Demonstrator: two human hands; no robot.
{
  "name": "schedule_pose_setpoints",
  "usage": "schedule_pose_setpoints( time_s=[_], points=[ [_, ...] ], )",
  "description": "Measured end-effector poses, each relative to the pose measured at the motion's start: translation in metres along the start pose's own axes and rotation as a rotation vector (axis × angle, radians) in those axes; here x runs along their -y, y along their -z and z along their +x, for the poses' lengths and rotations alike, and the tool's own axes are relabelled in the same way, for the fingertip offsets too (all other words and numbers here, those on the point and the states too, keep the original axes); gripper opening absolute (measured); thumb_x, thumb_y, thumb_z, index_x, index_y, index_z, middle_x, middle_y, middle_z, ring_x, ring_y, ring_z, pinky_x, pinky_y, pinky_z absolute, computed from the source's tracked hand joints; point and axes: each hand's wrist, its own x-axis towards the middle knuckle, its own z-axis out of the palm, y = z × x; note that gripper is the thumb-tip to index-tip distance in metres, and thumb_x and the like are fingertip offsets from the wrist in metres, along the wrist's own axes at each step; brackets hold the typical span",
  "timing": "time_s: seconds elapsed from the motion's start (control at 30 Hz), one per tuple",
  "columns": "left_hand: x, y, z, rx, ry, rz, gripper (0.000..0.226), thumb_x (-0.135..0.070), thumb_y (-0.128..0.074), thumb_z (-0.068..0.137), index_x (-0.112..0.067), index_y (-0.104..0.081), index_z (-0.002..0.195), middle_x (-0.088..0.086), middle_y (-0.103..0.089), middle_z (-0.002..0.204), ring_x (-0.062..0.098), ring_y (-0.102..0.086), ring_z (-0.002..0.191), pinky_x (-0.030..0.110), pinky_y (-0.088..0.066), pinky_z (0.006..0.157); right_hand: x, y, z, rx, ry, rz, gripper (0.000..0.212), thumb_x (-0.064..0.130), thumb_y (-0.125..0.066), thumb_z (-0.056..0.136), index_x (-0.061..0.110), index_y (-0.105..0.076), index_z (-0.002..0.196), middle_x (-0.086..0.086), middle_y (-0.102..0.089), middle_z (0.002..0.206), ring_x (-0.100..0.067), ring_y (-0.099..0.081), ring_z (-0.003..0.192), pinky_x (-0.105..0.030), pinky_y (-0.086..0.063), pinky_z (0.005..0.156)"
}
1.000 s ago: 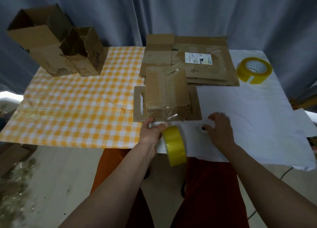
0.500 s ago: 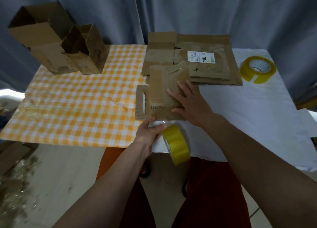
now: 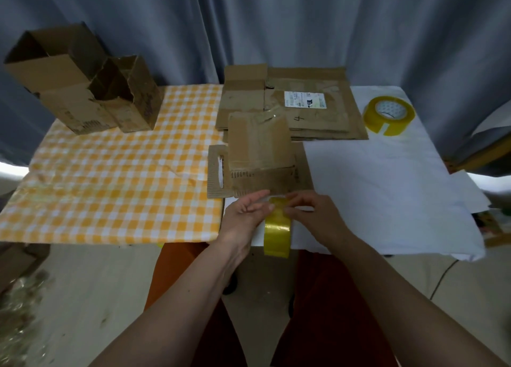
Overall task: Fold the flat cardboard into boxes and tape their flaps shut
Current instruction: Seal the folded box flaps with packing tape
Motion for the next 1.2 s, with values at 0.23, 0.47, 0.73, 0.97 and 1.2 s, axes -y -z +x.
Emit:
schedule_pose_setpoints(
  time_s=[0.23, 0.47, 0.73, 0.97, 1.2],
  points=[
    [0.002, -0.023, -0.01, -0.018, -0.056, 0.095, 0.032, 0.011, -0.069, 0.077, -0.011, -0.068, 0.1, 0.0, -0.07, 0.074, 0.012, -0.064, 0.072, 0.025, -0.054, 0.073, -0.007, 0.006, -0.01, -0.163, -0.002, 0.07, 0.005, 0.004, -0.065, 0.085, 0.001, -0.066, 0.08, -0.002, -0.064, 0.103, -0.007, -0.056, 0.093, 0.003, -0.037, 0.068],
    [-0.001, -0.039, -0.019, -0.088, -0.077, 0.145, 0.071, 0.014, -0.07, 0.075, -0.014, -0.045, 0.135, 0.008, -0.063, 0.089, 0.015, -0.061, 0.084, 0.036, -0.052, 0.092, -0.005, 0.006, -0.011, -0.217, 0.021, 0.04, 0.007, 0.005, -0.066, 0.083, 0.012, -0.066, 0.083, 0.0, -0.064, 0.094, -0.014, -0.059, 0.092, -0.024, -0.048, 0.08],
    [-0.005, -0.045, -0.015, -0.066, -0.047, 0.107, 0.066, 0.017, -0.063, 0.08, -0.006, -0.041, 0.138, 0.003, -0.066, 0.081, 0.015, -0.063, 0.079, 0.035, -0.051, 0.087, -0.003, 0.006, -0.009, -0.273, -0.043, 0.163, 0.058, 0.006, -0.074, 0.077, 0.023, -0.05, 0.127, 0.002, -0.068, 0.09, -0.006, -0.062, 0.087, -0.019, -0.051, 0.079],
    [-0.002, -0.047, -0.017, -0.11, -0.097, 0.192, 0.072, 0.014, -0.066, 0.079, -0.012, -0.04, 0.141, 0.002, -0.062, 0.09, 0.011, -0.059, 0.085, 0.038, -0.05, 0.095, 0.0, 0.008, -0.001, -0.203, -0.125, 0.079, 0.004, 0.017, -0.069, 0.084, 0.014, -0.069, 0.087, 0.002, -0.064, 0.085, -0.008, -0.059, 0.081, -0.012, -0.041, 0.065],
    [0.004, -0.046, -0.023, -0.24, -0.424, 0.511, 0.057, 0.011, -0.075, 0.071, -0.031, -0.05, 0.1, 0.002, -0.029, 0.128, 0.0, -0.04, 0.117, 0.005, -0.045, 0.078, 0.003, 0.005, 0.001, -0.204, -0.171, 0.182, 0.006, 0.016, -0.065, 0.086, 0.013, -0.069, 0.083, -0.001, -0.065, 0.084, -0.01, -0.058, 0.079, -0.018, -0.04, 0.063]
  ],
)
